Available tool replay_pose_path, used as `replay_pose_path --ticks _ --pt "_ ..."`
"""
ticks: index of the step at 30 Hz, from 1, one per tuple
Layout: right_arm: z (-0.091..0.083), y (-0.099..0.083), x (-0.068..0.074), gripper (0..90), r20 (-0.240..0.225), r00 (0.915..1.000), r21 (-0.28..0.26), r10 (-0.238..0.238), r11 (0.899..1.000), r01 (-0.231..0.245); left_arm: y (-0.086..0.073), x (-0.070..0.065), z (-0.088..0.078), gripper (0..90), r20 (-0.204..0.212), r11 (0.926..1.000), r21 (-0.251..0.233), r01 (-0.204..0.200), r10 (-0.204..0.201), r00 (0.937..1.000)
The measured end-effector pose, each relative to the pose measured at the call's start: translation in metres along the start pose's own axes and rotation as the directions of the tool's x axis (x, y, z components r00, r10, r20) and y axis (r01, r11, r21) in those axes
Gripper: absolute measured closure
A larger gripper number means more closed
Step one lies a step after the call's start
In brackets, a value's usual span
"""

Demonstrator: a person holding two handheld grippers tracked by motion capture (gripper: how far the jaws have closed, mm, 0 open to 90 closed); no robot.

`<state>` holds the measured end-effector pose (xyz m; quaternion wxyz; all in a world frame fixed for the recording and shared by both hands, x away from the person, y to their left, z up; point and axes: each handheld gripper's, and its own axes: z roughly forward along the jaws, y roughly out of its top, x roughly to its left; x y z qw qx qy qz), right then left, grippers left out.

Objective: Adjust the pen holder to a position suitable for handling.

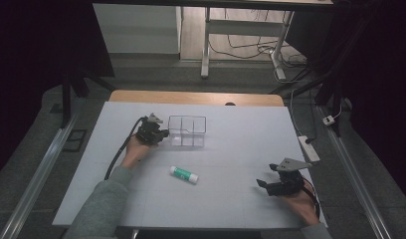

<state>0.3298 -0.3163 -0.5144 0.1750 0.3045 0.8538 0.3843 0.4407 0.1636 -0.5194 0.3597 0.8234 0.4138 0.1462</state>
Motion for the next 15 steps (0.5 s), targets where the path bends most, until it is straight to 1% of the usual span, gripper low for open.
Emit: replay_pose_path --ticks 8,11,15 --pt "0.001 0.0 0.0 19.3 0.0 1.0 0.003 0.001 1.0 -0.001 0.006 -0.009 0.005 88.9 0.02 0.9997 0.003 -0.024 0.024 0.9995" --pt "0.001 0.0 0.0 19.4 0.001 1.0 0.004 0.0 1.0 0.0 0.009 -0.012 0.007 88.9 0.027 0.9992 0.005 -0.041 0.041 0.9988" --pt "0.0 0.0 0.0 19.5 0.001 1.0 0.002 0.001 1.0 -0.001 0.011 -0.015 0.01 88.9 0.027 0.9991 0.003 -0.042 0.042 0.9988"
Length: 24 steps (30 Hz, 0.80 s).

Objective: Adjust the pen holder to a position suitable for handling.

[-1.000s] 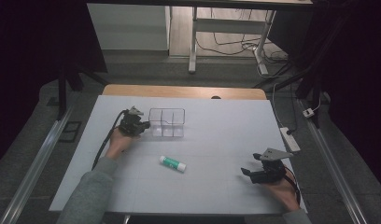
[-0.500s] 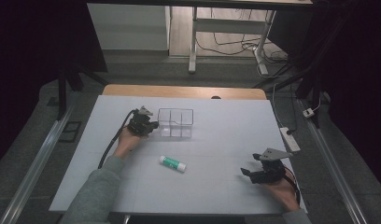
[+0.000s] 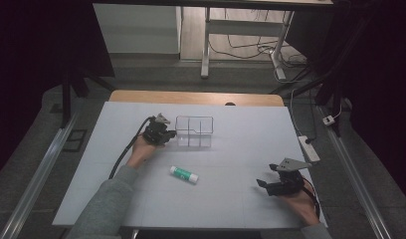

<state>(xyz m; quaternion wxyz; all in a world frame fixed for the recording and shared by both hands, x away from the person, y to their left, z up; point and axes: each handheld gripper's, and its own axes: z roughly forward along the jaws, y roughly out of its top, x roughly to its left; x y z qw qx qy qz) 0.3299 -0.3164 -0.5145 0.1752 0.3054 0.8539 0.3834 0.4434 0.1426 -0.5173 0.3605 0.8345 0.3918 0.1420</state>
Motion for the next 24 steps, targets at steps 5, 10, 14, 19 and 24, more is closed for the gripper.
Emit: replay_pose_path --ticks 5,10,14,19,24 --pt "0.0 0.0 0.0 19.5 -0.001 1.0 0.001 0.001 1.0 -0.001 0.003 -0.004 0.004 88.9 -0.001 1.0 -0.003 -0.008 0.008 1.0" --pt "0.0 0.0 0.0 19.5 -0.001 1.0 0.001 0.001 1.0 -0.001 0.005 -0.006 0.009 88.9 0.006 0.9999 0.007 -0.013 0.013 0.9999" --pt "0.0 0.0 0.0 19.5 -0.003 1.0 0.002 -0.003 1.0 0.003 0.006 -0.007 0.01 88.9 0.01 0.9998 0.009 -0.017 0.017 0.9998" --pt "-0.001 0.0 0.0 19.5 -0.001 1.0 0.001 0.001 1.0 -0.001 0.006 -0.006 0.007 88.8 0.017 0.9998 0.005 -0.018 0.018 0.9997" --pt "-0.002 -0.001 0.0 19.5 0.003 1.0 -0.004 0.002 1.0 -0.002 0.004 -0.005 -0.007 88.8 0.015 0.9996 -0.016 -0.024 0.024 0.9996"
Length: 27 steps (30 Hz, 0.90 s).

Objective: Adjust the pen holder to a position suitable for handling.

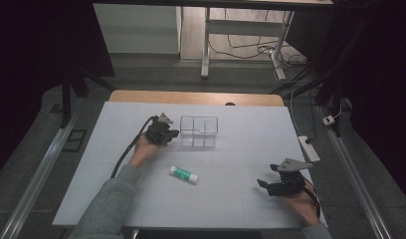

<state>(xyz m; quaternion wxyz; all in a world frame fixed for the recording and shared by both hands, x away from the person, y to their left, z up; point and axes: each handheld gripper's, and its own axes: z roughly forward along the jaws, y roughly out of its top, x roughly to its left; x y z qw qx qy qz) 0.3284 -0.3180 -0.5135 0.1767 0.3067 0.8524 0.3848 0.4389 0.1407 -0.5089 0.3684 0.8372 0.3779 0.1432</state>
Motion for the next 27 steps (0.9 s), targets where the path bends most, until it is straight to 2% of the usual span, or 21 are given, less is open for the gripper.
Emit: replay_pose_path --ticks 3,6,9,13,17,21,23,27 --pt "0.0 -0.001 -0.001 19.5 0.001 1.0 0.001 0.005 1.0 -0.005 -0.004 -0.002 -0.012 88.4 -0.002 0.9999 -0.013 -0.011 0.011 0.9999" --pt "0.001 -0.001 -0.001 19.5 -0.002 1.0 0.002 0.005 1.0 -0.005 -0.009 -0.003 -0.023 82.9 0.014 0.9996 -0.02 -0.019 0.019 0.9997" --pt "0.0 -0.001 0.0 19.6 -0.001 1.0 0.002 0.003 1.0 -0.003 -0.012 -0.003 -0.032 69.6 0.036 0.9995 -0.029 -0.014 0.015 0.9993" --pt "0.0 -0.001 0.0 19.6 -0.002 1.0 0.002 0.004 1.0 -0.004 -0.013 -0.01 -0.04 55.2 0.045 0.9988 -0.04 -0.03 0.031 0.9985" --pt "0.0 -0.001 0.0 19.6 -0.004 1.0 0.003 0.005 1.0 -0.005 -0.013 -0.02 -0.049 46.3 0.077 0.9961 -0.028 -0.084 0.086 0.9933" --pt "0.0 -0.001 0.0 19.7 -0.009 0.9999 0.002 0.005 1.0 -0.005 -0.012 -0.028 -0.058 40.2 0.122 0.9911 -0.003 -0.133 0.132 0.9837" --pt "0.0 -0.001 0.001 19.7 -0.01 0.9999 0.002 0.0 1.0 0.0 -0.012 -0.031 -0.061 38.6 0.123 0.9875 0.014 -0.157 0.154 0.9804" --pt "-0.001 -0.001 0.001 19.6 -0.009 1.0 0.003 0.002 1.0 -0.002 -0.011 -0.036 -0.066 36.9 0.131 0.9843 0.017 -0.176 0.172 0.9763"
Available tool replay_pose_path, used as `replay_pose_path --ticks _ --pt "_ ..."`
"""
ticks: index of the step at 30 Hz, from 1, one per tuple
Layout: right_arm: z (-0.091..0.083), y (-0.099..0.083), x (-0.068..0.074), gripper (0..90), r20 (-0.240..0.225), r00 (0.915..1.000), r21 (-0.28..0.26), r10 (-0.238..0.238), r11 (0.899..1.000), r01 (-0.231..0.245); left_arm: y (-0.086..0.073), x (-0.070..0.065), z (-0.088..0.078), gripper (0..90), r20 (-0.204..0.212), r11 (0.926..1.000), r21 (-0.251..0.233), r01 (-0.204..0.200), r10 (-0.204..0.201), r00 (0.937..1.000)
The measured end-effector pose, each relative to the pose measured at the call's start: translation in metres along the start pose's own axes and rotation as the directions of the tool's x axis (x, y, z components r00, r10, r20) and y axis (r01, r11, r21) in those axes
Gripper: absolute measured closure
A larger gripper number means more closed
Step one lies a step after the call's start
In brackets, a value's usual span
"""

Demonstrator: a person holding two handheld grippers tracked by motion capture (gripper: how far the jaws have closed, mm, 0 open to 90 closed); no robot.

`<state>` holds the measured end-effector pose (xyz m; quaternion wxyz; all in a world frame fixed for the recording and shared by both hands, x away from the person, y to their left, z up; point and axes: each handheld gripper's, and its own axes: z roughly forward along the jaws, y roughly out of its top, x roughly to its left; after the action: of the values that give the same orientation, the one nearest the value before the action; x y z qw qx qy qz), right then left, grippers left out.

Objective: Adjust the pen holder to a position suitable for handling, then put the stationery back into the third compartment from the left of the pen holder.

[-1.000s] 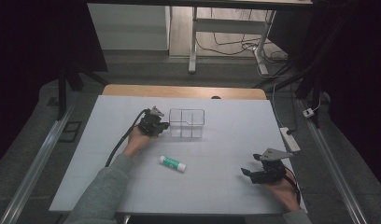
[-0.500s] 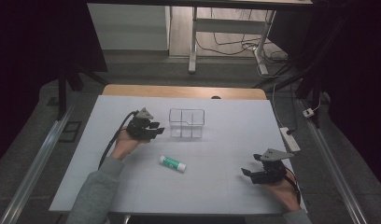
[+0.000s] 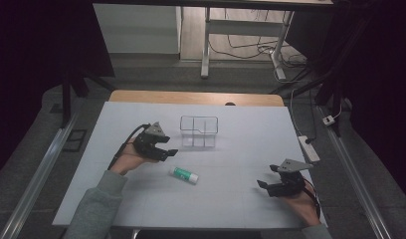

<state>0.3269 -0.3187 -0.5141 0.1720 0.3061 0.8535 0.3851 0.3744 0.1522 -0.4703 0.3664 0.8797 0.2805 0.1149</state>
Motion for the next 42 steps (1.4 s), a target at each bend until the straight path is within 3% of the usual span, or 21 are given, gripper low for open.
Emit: replay_pose_path --ticks 8,13,15,20,24,29,36,40,42 --pt "0.001 -0.001 -0.001 19.8 -0.007 1.0 -0.003 0.003 1.0 -0.003 0.003 -0.011 -0.009 34.8 0.045 0.999 -0.008 -0.044 0.044 0.998" --pt "0.0 -0.001 0.0 19.9 -0.005 1.0 -0.004 -0.001 1.0 0.001 0.003 -0.017 -0.01 33.5 0.085 0.9959 0.028 -0.086 0.083 0.9929" --pt "0.0 -0.001 0.0 19.9 -0.003 1.0 -0.001 -0.003 1.0 0.003 0.002 -0.022 -0.01 32.5 0.082 0.9934 0.041 -0.108 0.104 0.9912" --pt "0.002 -0.001 -0.001 19.9 -0.008 1.0 0.001 0.003 1.0 -0.003 0.003 -0.032 -0.012 31.7 0.108 0.989 0.037 -0.143 0.138 0.9845" --pt "0.002 -0.001 -0.001 20.0 -0.009 1.0 -0.002 0.0 1.0 0.0 0.004 -0.038 -0.011 31.7 0.131 0.9831 0.044 -0.178 0.171 0.9765" --pt "0.002 -0.001 -0.001 20.1 -0.009 1.0 0.001 -0.003 1.0 0.003 0.005 -0.044 -0.003 31.3 0.174 0.9723 0.051 -0.228 0.216 0.9607" --pt "0.002 -0.001 -0.001 20.2 -0.007 1.0 0.004 -0.006 1.0 0.007 0.01 -0.058 0.01 30.2 0.221 0.9417 0.094 -0.323 0.297 0.929" --pt "0.003 -0.001 0.0 20.2 -0.01 0.9999 0.005 -0.005 1.0 0.005 0.013 -0.061 0.015 30.3 0.212 0.9361 0.103 -0.336 0.31 0.9269" --pt "0.003 -0.001 0.0 20.2 -0.011 0.9999 0.007 -0.006 1.0 0.006 0.014 -0.063 0.018 30.1 0.209 0.9292 0.112 -0.352 0.325 0.9225"
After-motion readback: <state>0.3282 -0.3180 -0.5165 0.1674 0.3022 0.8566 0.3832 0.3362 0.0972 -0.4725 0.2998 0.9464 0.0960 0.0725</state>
